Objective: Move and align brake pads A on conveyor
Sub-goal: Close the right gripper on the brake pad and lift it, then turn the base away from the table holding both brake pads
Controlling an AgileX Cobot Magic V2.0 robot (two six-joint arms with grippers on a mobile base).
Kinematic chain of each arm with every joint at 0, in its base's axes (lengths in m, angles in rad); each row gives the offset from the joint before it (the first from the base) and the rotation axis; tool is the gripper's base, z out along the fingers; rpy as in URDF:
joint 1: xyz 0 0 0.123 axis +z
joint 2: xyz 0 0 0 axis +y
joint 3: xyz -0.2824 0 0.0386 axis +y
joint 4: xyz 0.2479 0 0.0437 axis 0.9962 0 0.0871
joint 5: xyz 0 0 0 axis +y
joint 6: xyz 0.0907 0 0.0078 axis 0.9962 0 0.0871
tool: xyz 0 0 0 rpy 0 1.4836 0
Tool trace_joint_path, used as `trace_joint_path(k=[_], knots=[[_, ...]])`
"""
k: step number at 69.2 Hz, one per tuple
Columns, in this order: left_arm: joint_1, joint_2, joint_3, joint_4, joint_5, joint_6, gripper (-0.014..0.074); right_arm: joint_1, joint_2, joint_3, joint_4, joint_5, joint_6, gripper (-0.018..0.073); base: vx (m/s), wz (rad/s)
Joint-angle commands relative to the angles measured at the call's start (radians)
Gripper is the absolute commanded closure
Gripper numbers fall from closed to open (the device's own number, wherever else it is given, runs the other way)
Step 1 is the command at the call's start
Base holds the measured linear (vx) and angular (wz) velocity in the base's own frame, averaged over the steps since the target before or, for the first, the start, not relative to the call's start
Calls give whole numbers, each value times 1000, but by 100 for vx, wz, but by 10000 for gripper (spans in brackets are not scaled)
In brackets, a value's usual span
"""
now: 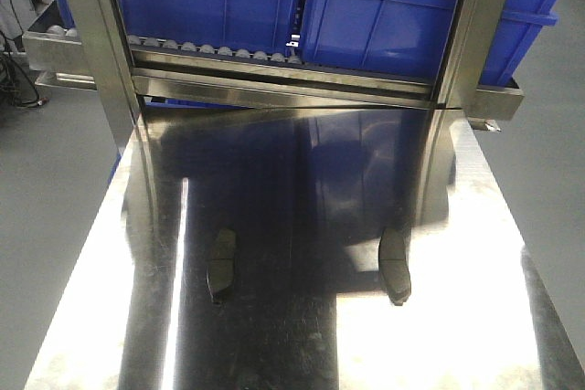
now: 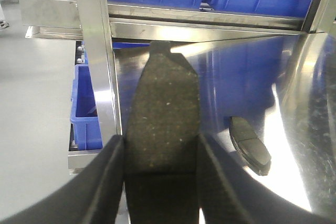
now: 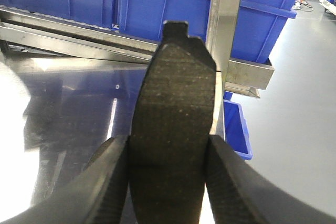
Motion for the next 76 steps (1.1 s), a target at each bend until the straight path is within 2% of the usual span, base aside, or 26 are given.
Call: trace_joint_path(k=[1, 19, 33, 76], knots=[[-6, 8, -29, 1, -97, -4, 603, 0, 9, -31, 1, -91, -2, 567, 0, 0], [-6, 8, -29, 1, -97, -4, 603, -1, 9, -31, 1, -90, -2, 567, -2, 7], [-6, 8, -29, 1, -97, -4, 603, -1, 9, -31, 1, -90, -2, 567, -10, 39], [-6, 8, -29, 1, -97, -4, 603, -1, 8, -31, 1, -90, -2, 567, -17, 91]])
